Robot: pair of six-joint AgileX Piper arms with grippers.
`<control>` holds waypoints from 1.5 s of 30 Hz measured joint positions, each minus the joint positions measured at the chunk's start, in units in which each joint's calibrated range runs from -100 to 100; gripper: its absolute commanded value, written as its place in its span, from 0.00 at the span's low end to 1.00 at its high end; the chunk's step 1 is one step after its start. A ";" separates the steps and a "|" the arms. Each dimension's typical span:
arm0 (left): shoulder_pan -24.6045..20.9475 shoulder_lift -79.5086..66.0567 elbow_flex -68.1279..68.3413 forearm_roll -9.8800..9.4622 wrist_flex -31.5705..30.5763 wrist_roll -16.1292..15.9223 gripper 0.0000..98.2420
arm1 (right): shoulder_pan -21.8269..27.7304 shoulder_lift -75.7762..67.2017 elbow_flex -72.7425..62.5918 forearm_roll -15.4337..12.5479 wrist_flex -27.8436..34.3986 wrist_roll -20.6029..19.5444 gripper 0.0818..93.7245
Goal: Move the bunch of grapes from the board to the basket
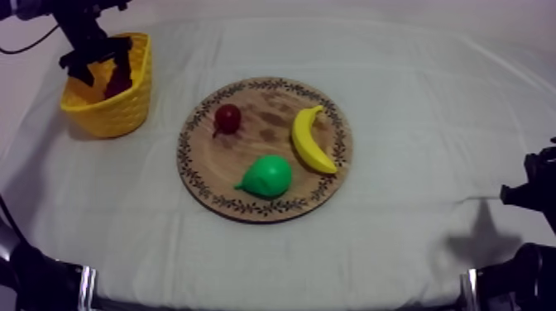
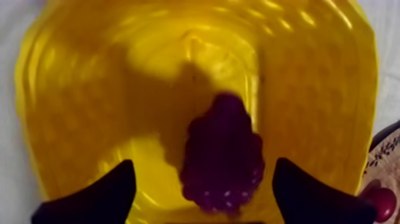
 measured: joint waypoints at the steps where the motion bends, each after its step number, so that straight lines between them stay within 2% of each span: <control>1: 0.00 -0.53 0.21 0.00 -0.01 -0.14 0.96 | 0.00 0.00 0.00 0.00 0.00 0.00 0.00; 9: 0.26 -8.81 4.70 -0.10 -1.09 0.01 0.97 | 0.00 0.00 0.00 0.00 0.00 0.00 0.00; 13: 0.71 -15.51 8.59 0.03 -1.43 0.15 0.94 | 0.00 0.00 0.00 0.00 0.00 0.00 0.00; 23: 1.34 -35.40 22.39 0.69 -4.92 1.31 0.60 | 0.00 0.00 0.00 0.00 0.00 0.00 0.00; 26: 1.94 -41.35 27.19 0.69 -7.60 1.18 0.52 | 0.00 0.00 0.00 0.00 0.00 0.00 0.00; 35: 4.62 -59.24 43.71 0.88 -20.59 -0.86 0.34 | 0.00 0.00 0.00 0.00 0.00 0.04 0.00; 45: 5.36 -77.42 59.90 -0.01 -33.48 -3.25 0.10 | 0.00 0.00 0.00 0.00 0.00 0.00 0.00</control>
